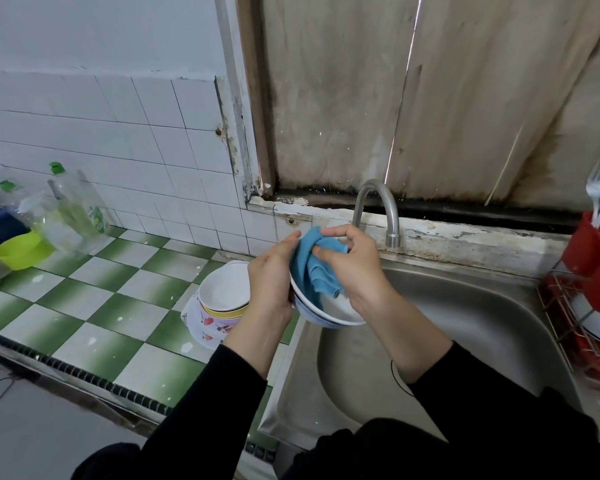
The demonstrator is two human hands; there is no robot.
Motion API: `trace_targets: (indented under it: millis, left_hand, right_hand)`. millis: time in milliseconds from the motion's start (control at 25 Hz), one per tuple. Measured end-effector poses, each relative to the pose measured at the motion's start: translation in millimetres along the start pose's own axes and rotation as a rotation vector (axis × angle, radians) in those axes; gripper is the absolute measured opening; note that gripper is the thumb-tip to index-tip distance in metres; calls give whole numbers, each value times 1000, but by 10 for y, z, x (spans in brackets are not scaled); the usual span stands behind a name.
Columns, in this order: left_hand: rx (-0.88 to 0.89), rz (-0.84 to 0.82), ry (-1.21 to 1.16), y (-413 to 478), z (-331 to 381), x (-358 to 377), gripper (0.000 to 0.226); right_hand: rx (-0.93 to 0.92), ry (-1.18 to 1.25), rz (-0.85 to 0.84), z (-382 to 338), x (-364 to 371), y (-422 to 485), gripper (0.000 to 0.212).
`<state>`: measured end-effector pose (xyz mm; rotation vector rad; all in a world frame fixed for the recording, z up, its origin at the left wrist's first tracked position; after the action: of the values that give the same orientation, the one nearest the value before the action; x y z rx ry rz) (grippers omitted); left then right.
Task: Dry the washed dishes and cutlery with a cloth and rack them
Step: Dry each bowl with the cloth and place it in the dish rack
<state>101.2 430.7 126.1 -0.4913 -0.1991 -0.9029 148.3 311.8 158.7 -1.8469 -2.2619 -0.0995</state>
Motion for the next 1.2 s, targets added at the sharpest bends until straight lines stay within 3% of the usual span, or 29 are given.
trace_targets:
  millis: [120,240,320,440,520,640,720,800,920,1080,1160,1200]
  left_hand:
    - [27,33,-2,-20,51,-19,17]
    - [37,93,26,9,141,-102,15]
    - [11,133,49,32,169,-176,9]
    - [-17,154,94,25,181,-194,8]
    - [-10,144,128,20,209,-173,7]
    - [2,135,152,42,302,-161,8]
    - [19,158,134,78,352,-188,8]
    - [53,166,107,99,367,-186,4]
    - [57,150,54,85,313,-128,3]
    - [60,63,-15,55,251,29,11]
    - [65,38,-14,24,204,75,14]
    - [60,46,-22,23,180,57,15]
  right_hand:
    - [38,34,-40,40,60,-14,26]
    - [152,-16,-394,72,273,-124,29]
    - [76,-288,-659,-34,313,-170,30]
    - [-169,-1003,-924,-97,294,-140,29]
    - [-338,-1289,-858,-146,243,-1,32]
    - [-578,-1237,-629,-334,228,129,37]
    - [-537,-1255,-654,-264,227,153,37]
    - [-366,-1234,-734,-140,208,97,33]
    - [-292,-817,-705,-170,309,-128,26]
    - [-113,-46,-148,-172,103,1,28]
    - [-172,7,40,-242,-14,60,27]
    - [-174,-7,34,-249,1,70,27]
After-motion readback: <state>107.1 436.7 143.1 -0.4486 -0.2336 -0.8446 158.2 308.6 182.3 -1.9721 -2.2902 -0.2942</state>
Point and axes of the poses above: each hand's wrist, its own y-axis towards the middle knuckle, its own x-axis out of the palm, z = x × y, the point moved 9 cm from there along y, towards the middle knuckle, and after that the axes turned 7 degrees about y, right-handed, at the moved point
